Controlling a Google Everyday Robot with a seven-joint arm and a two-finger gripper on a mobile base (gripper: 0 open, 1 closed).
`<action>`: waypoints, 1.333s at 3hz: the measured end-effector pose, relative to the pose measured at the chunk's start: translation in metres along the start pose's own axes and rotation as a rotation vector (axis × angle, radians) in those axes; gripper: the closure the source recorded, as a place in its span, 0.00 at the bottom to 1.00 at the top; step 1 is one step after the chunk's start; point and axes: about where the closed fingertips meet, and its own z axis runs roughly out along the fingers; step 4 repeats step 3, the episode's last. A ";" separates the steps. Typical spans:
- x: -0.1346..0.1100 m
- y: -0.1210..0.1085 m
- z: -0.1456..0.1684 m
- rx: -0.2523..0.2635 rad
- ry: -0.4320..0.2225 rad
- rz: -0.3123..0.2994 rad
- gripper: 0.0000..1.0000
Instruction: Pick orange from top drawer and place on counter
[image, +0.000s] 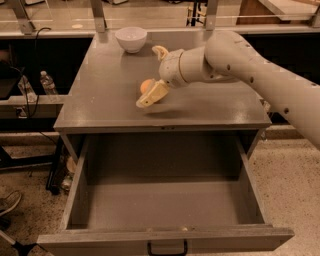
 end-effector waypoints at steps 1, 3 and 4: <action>-0.005 -0.021 -0.036 0.099 0.006 -0.006 0.00; 0.014 -0.068 -0.157 0.389 0.057 0.062 0.00; 0.014 -0.068 -0.157 0.389 0.057 0.062 0.00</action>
Offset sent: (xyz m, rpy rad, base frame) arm -0.0090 -0.1555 0.0984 0.0523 -0.1793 -0.3647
